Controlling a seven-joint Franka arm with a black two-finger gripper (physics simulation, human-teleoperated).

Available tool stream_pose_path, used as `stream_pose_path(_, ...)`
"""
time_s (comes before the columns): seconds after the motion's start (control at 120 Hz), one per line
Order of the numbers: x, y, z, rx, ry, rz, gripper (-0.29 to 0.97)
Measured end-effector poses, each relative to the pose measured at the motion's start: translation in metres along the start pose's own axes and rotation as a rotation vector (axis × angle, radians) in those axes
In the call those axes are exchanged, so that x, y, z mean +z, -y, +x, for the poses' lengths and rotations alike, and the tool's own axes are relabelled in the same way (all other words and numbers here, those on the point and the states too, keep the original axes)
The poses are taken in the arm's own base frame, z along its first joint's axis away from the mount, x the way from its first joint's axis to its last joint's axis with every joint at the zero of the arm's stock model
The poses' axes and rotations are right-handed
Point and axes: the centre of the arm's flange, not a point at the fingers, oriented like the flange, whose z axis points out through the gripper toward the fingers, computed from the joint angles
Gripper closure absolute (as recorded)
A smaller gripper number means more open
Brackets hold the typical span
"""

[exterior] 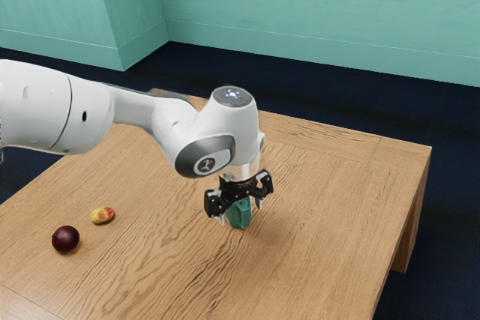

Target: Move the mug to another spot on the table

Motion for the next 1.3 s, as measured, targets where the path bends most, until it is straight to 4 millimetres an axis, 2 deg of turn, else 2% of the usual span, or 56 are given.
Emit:
stream_pose_path(0.383, 0.014, -0.009, 0.015, 0.07, 0.004, -0.014, 0.0)
stream_pose_path(0.867, 0.029, -0.012, 0.014, 0.132, 0.015, -0.012, 0.0)
stream_pose_path(1.133, 0.036, -0.011, 0.021, 0.136, 0.013, -0.011, 0.0)
stream_pose_path(1.3, 0.04, -0.013, 0.029, 0.131, 0.006, -0.026, 0.05)
